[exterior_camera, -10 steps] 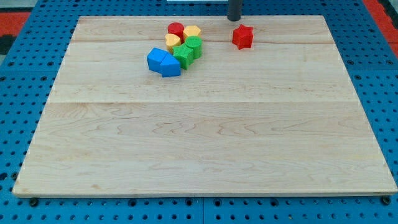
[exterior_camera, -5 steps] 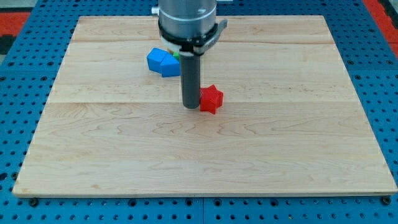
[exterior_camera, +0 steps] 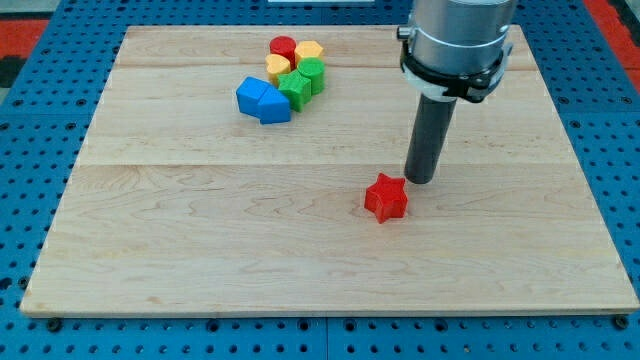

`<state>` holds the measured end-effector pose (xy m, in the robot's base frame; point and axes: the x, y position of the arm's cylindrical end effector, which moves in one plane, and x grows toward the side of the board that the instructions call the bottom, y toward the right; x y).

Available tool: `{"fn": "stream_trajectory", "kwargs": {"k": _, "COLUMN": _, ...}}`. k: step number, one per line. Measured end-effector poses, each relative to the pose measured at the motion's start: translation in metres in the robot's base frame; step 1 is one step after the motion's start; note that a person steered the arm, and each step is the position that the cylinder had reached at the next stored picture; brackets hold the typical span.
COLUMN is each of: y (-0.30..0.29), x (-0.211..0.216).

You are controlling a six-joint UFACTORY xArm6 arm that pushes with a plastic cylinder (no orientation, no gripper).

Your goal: Push the red star towards the bottom center

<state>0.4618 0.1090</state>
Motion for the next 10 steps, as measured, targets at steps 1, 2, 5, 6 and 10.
{"fn": "stream_trajectory", "kwargs": {"k": 1, "y": -0.007, "x": 0.026}}
{"fn": "stream_trajectory", "kwargs": {"k": 2, "y": -0.053, "x": 0.034}}
{"fn": "stream_trajectory", "kwargs": {"k": 5, "y": -0.137, "x": 0.027}}
{"fn": "stream_trajectory", "kwargs": {"k": 6, "y": -0.141, "x": 0.016}}
{"fn": "stream_trajectory", "kwargs": {"k": 10, "y": -0.162, "x": -0.040}}
